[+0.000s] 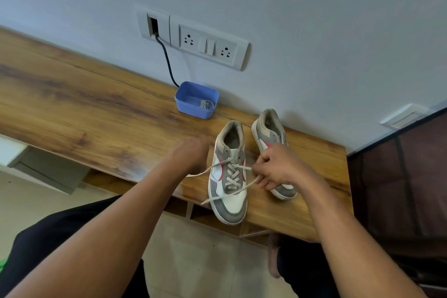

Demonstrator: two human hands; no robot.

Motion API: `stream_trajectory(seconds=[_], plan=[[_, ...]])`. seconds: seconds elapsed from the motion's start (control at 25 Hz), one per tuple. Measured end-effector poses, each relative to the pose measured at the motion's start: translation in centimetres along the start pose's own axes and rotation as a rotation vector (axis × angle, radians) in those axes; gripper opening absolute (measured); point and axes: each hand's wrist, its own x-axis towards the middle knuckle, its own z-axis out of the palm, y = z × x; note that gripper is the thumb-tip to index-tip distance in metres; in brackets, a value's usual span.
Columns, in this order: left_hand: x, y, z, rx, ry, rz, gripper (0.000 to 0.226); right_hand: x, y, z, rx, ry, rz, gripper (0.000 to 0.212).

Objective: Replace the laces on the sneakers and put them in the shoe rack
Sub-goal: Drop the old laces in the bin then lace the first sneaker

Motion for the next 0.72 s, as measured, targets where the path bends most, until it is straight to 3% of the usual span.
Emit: stream_trajectory(seconds=[0.12, 0.2, 0.32, 0.4, 0.48, 0.64, 0.72], plan=[[-0.6, 0.4, -1.8, -0.014, 0.104, 0.025, 0.011, -0.3, 1.2, -2.3, -0.039, 0.03, -0.037, 0.009], [-1.0, 1.0, -3.3, -0.141, 0.151, 0.147, 0.008, -0.5, 1.9, -2.4, 0.007, 0.022, -0.109, 0.008], [-0.8, 3.6, -4.7, -0.397, -0.031, 0.399, 0.017, -0.1, 2.7, -2.2, 0.157, -0.02, -0.25, 0.012], [0.6, 5.6, -4.8, -0.358, -0.099, 0.484, 0.014, 0.7, 3.1, -2.3, 0.278, -0.016, -0.31, 0.016], [2.0, 6.1, -5.1, -0.281, -0.177, 0.479, 0.008, 1.6, 3.6, -2.7, 0.348, -0.022, -0.325, 0.015], [3.9, 4.2, -5.5, -0.12, -0.516, 0.334, 0.007, 3.4, 5.3, -3.9, 0.422, -0.084, -0.284, 0.01], [4.0, 4.1, -5.4, -0.21, -0.532, 0.332, 0.015, 3.8, 5.3, -3.4, 0.477, -0.122, -0.289, 0.01]])
